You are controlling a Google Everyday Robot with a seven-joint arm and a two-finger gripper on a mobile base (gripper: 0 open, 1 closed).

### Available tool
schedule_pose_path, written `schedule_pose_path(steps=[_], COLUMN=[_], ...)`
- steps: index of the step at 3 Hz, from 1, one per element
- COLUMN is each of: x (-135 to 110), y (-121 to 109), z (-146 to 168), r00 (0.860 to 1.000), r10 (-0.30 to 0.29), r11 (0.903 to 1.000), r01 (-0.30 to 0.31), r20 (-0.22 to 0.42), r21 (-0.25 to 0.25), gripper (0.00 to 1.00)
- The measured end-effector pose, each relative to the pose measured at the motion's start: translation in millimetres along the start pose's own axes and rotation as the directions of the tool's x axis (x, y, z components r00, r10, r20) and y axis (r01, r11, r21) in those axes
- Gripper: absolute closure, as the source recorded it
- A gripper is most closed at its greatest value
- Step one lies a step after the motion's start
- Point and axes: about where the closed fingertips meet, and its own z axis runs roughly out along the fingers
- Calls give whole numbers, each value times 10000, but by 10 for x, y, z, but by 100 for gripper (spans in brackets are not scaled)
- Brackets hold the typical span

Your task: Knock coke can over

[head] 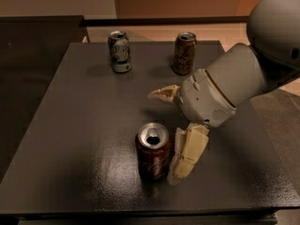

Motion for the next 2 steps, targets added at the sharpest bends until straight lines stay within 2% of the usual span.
schedule_pose_path(steps=[1,2], x=[-29,-38], y=[40,65], z=[84,106], r00=[9998,9993], r10=[-124,-178], r11=[9996,9992], r01=[129,190], r20=[182,339], r21=[-255,-356], gripper=[0,18])
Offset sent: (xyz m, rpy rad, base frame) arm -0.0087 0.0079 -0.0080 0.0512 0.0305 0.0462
